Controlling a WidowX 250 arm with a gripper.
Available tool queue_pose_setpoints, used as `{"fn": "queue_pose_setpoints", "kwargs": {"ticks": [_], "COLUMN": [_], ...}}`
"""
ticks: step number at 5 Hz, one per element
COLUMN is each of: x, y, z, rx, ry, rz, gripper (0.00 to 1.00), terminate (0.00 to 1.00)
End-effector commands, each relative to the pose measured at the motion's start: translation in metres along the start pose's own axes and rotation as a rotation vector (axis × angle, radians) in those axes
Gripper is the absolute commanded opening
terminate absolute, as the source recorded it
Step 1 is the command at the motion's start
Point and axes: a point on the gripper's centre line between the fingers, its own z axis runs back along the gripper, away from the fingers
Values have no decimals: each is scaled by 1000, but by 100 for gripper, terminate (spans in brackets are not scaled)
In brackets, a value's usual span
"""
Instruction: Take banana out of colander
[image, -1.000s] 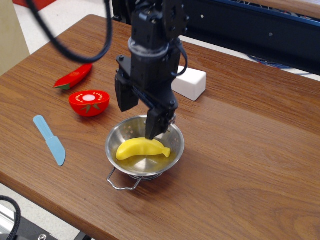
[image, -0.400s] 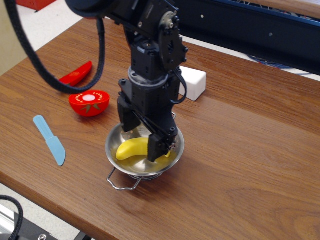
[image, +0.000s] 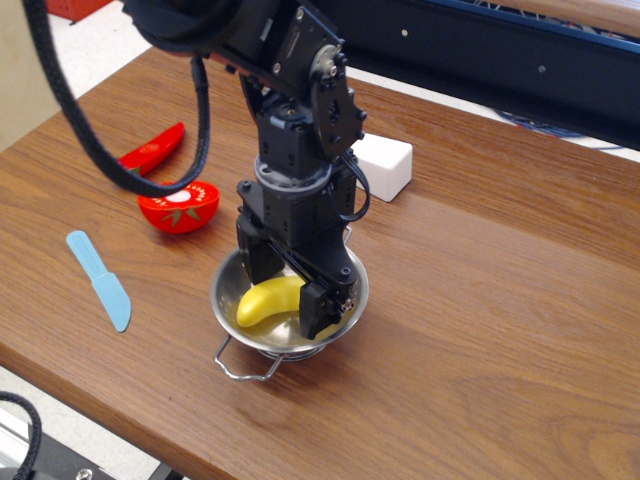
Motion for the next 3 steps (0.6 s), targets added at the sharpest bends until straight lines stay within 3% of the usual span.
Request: {"fn": "queue_pose_setpoints", "kwargs": {"ticks": [1, 2, 3], "x": [10, 10, 12], "y": [6, 7, 8], "z": [-3, -5, 1], "rx": [6, 1, -4], "ry": [-17, -8, -16], "rz": [17, 14, 12], "gripper": [100, 0, 0], "terminate": [0, 0, 0]}}
